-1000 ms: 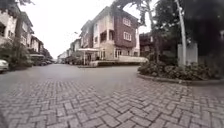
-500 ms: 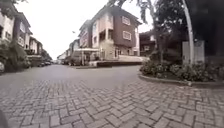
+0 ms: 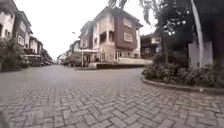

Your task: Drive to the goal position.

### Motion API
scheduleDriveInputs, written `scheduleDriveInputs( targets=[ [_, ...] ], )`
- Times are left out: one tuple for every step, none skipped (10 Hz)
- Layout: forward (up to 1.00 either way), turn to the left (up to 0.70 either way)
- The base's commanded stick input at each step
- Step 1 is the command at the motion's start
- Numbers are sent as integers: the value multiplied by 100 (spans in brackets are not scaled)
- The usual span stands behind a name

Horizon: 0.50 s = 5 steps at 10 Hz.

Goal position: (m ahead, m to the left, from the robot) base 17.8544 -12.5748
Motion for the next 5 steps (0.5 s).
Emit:
scheduleDriveInputs(
  targets=[
    [70,0],
    [70,0],
    [70,0],
    [70,0],
    [70,0]
  ],
)
